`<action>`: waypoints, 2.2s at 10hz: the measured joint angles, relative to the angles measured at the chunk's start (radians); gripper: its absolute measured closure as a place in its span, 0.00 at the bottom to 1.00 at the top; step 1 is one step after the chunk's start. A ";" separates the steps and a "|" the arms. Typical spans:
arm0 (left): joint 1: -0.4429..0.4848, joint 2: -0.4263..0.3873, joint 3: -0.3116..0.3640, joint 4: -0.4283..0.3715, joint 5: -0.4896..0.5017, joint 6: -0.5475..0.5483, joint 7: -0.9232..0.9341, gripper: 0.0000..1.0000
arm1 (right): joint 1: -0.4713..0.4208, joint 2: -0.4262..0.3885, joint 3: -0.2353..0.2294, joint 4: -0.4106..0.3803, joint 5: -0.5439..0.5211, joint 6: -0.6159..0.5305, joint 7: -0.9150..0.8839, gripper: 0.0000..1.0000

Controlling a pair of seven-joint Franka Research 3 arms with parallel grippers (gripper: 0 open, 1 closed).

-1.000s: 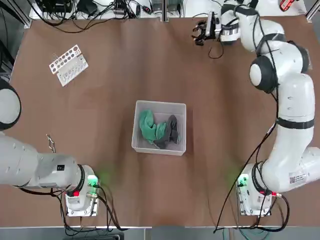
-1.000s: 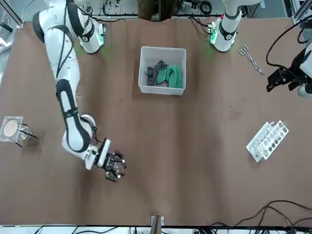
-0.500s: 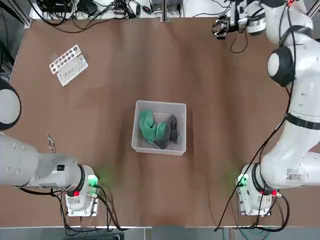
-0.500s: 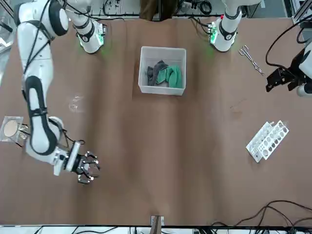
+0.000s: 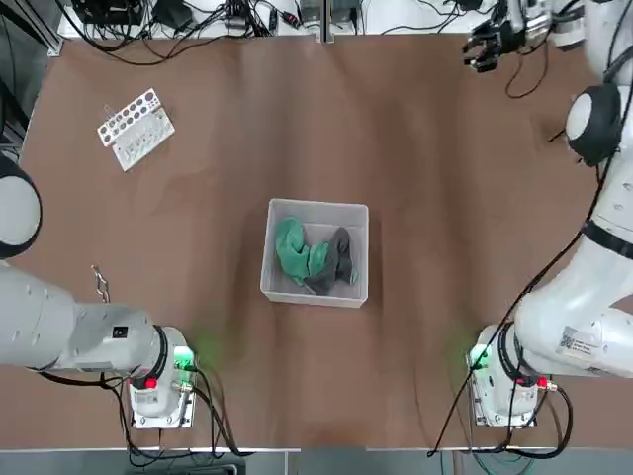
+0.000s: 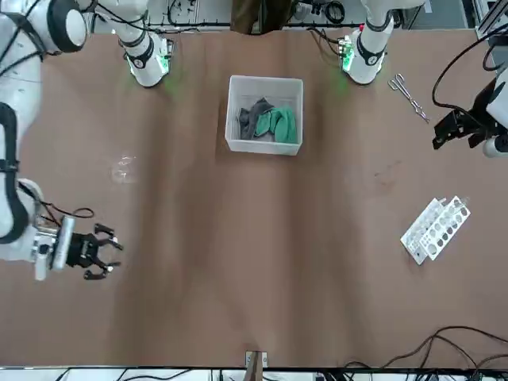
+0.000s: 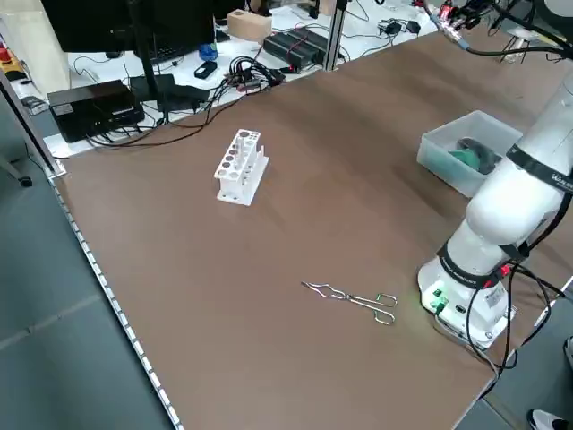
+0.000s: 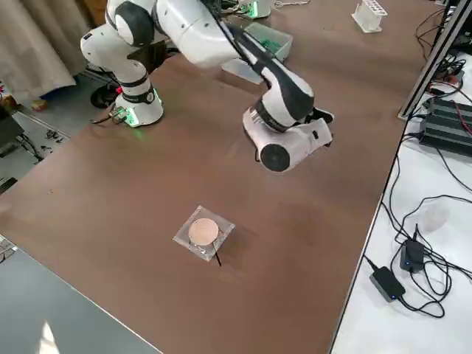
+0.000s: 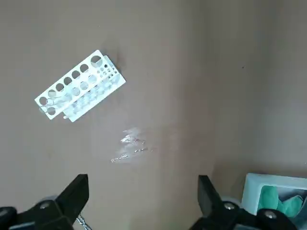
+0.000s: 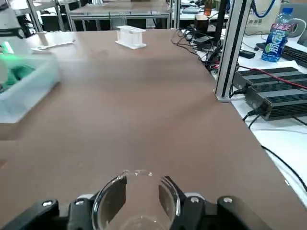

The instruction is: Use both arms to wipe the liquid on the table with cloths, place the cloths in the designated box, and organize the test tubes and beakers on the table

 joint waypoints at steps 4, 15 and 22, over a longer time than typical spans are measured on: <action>0.000 0.000 0.000 0.000 0.000 0.000 0.000 0.00 | -0.152 0.001 -0.005 0.024 -0.090 -0.198 0.008 0.59; 0.000 0.000 0.000 0.001 0.000 0.000 0.000 0.00 | -0.487 0.088 -0.021 0.221 -0.154 -0.291 0.037 0.59; 0.000 0.000 0.000 0.001 0.000 0.000 0.000 0.00 | -0.594 0.156 -0.019 0.271 -0.153 -0.279 0.045 0.59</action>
